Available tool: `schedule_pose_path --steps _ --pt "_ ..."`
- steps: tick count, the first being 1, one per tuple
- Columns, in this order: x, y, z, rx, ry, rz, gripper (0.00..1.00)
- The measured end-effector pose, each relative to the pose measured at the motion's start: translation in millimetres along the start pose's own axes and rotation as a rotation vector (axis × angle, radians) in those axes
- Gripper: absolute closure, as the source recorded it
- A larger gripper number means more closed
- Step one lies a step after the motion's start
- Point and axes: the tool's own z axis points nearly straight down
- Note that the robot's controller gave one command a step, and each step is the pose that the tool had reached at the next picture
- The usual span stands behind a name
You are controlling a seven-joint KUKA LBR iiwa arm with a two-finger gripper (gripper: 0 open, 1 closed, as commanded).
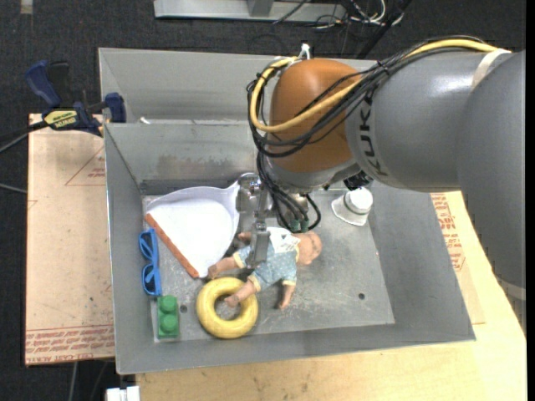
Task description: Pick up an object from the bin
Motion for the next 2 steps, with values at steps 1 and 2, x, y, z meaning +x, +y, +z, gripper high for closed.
schedule_pose_path --steps 1,2 --pt "-1.4 -1 -5 -0.001 -0.007 0.003 0.00" --pt "10.8 8 6 0.000 -0.006 -0.245 0.00"
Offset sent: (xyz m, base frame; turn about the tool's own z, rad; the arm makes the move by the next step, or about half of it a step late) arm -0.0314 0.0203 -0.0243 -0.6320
